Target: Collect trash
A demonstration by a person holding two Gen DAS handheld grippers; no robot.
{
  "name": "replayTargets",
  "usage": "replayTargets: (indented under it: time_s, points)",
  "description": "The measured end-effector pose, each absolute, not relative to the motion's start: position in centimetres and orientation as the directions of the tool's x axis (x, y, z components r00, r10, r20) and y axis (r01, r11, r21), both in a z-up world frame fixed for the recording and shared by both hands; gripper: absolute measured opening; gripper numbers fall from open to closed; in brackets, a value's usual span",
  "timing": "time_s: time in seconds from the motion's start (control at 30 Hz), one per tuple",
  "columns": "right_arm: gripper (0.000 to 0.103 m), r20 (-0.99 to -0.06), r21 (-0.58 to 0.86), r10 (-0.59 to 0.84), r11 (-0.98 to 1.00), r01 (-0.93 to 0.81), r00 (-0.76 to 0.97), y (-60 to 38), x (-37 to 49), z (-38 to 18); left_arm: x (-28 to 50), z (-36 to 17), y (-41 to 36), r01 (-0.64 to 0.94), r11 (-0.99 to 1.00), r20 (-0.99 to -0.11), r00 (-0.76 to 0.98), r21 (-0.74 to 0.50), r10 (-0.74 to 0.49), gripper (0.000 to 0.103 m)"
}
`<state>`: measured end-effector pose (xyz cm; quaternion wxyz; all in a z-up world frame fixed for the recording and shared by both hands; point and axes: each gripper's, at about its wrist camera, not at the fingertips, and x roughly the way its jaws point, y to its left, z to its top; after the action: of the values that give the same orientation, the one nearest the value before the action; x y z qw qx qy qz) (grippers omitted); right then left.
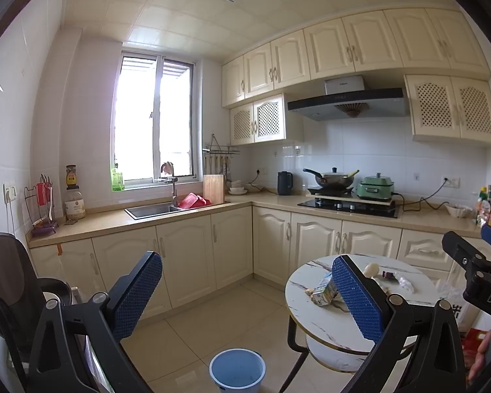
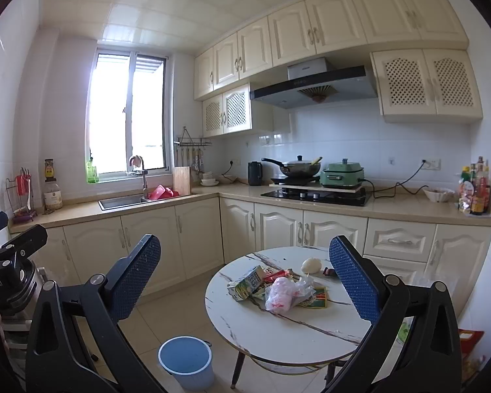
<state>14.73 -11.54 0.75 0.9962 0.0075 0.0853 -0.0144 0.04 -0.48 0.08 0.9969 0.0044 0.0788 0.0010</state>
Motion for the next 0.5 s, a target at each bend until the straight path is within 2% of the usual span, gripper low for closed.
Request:
replayTargets:
  time_s: [0.5]
  points:
    - [0.103,-0.175,0.009,-0.030,0.999,0.033,0.984,-11.40,14.81,0.69,0.18,-0.10,-0.51,0.002,1.000,-0.156,0.988,0.014,0.000,0.102]
